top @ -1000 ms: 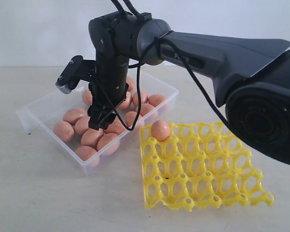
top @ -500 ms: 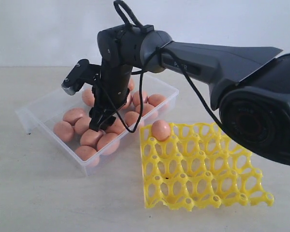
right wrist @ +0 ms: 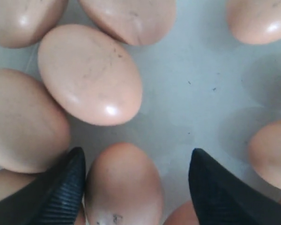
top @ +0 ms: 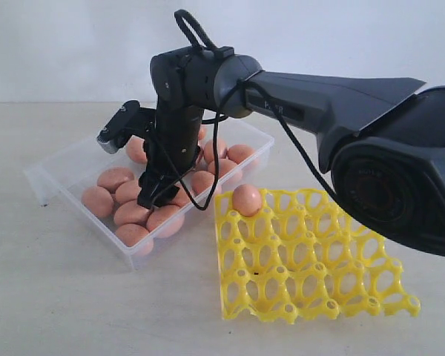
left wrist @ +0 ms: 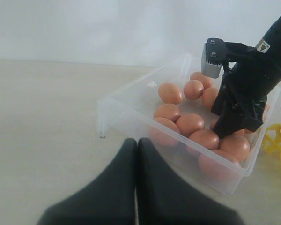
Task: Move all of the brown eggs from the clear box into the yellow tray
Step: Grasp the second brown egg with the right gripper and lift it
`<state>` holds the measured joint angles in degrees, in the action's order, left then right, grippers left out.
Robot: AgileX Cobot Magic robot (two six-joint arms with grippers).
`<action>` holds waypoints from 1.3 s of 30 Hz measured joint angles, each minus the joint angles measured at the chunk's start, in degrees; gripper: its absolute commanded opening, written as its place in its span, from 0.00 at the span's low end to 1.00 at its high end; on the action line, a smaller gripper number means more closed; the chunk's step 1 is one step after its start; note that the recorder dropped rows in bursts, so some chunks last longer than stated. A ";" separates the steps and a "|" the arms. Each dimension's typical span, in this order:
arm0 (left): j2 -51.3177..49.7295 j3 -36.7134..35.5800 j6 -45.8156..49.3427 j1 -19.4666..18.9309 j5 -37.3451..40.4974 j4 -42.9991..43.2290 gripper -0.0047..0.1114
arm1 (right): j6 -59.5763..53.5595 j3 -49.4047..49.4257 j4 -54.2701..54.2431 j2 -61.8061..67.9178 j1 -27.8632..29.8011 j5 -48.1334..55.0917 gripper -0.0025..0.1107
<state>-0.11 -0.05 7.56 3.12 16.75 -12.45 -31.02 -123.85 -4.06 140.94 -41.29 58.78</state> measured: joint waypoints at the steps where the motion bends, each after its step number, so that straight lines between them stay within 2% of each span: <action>1: 0.00 0.00 0.00 0.00 0.00 0.00 0.00 | 0.43 0.00 0.18 0.15 0.11 0.00 0.51; 3: 0.00 0.00 0.00 0.00 0.00 0.00 0.00 | 1.77 0.00 1.08 0.61 0.11 0.00 0.42; 8: 0.00 0.00 0.00 0.00 0.00 0.00 0.00 | 7.17 0.00 4.06 0.80 0.23 0.22 0.02; 19: 0.00 0.00 0.00 0.00 0.00 0.00 0.00 | 11.57 0.00 4.66 0.27 0.63 1.01 0.02; 25: 0.00 0.00 0.00 0.00 0.00 0.00 0.00 | 13.41 0.00 4.06 -6.26 0.63 -4.83 0.02; 29: 0.00 0.00 0.00 0.00 0.00 0.00 0.00 | 22.03 0.00 2.60 -12.32 0.63 -7.70 0.02; 31: 0.00 0.00 0.00 0.00 0.00 0.00 0.00 | 24.83 0.00 -3.28 -14.53 0.63 -8.23 0.02; 35: 0.00 0.00 0.00 0.00 0.00 0.00 0.00 | 24.31 0.00 -21.73 -15.25 0.00 -19.41 0.02; 39: 0.00 0.00 0.00 0.00 0.00 0.00 0.00 | 18.86 0.00 -28.69 -15.25 -6.95 -40.06 0.02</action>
<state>-0.11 -0.05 7.56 3.12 16.75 -12.45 -12.16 -123.85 -32.75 125.69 -48.24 18.72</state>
